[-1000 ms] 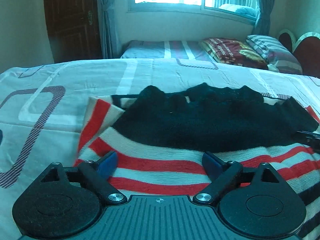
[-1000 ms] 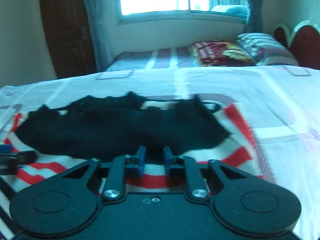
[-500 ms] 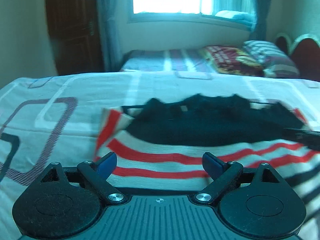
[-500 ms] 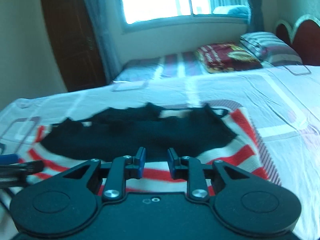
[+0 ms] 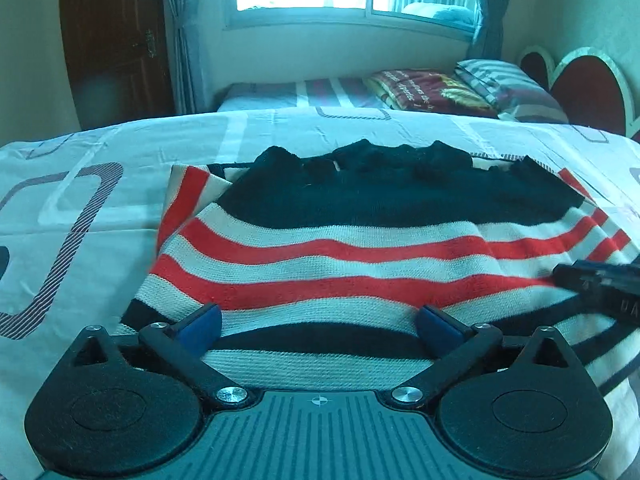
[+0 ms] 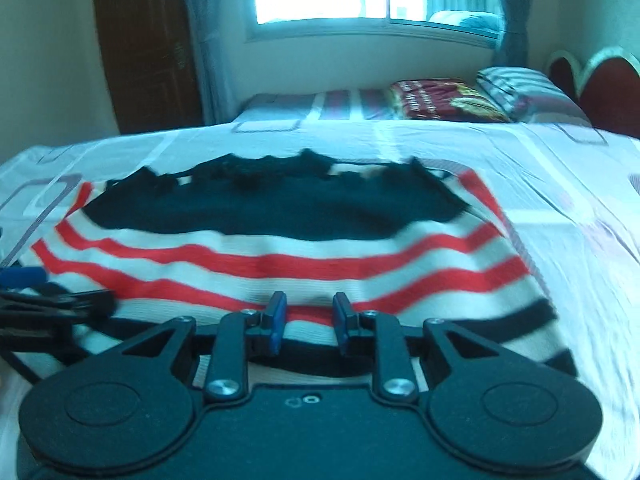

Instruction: Fold small clothes

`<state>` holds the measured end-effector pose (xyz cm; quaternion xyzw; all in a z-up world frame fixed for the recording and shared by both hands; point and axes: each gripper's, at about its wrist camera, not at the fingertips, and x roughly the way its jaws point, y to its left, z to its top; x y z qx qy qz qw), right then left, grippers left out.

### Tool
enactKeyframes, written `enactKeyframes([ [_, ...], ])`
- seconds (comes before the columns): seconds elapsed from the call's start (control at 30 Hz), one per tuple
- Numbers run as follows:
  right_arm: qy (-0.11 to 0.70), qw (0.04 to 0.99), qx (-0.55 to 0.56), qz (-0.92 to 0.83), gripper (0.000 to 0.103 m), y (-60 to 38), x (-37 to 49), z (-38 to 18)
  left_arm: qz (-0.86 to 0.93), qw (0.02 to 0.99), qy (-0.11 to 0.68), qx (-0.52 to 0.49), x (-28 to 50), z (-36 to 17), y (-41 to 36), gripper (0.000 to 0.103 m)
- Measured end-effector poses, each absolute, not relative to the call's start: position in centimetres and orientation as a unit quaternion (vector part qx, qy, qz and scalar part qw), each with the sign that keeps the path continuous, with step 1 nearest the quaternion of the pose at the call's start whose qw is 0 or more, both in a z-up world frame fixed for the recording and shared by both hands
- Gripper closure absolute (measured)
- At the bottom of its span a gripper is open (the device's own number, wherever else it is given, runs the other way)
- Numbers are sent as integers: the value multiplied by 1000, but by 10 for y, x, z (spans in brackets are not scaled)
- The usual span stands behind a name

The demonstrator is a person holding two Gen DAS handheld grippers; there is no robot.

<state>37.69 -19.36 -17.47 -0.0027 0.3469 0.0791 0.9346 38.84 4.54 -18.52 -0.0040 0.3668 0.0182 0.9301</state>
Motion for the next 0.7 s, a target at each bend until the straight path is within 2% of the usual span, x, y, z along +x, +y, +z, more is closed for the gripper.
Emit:
enactKeyframes([
  [0.17, 357, 932, -5, 63, 80, -190, 378, -172, 27, 928, 373, -7, 388, -180, 45, 0],
  [0.27, 356, 932, 11, 68, 75, -186, 366, -159, 34, 932, 361, -2, 376, -169, 44, 0],
  [0.43, 341, 934, 10, 105, 75, -166, 339, -148, 33, 933, 358, -20, 351, -163, 52, 0],
  [0.7, 369, 922, -19, 117, 76, -149, 319, -179, 49, 922, 385, -2, 344, -191, 61, 0],
])
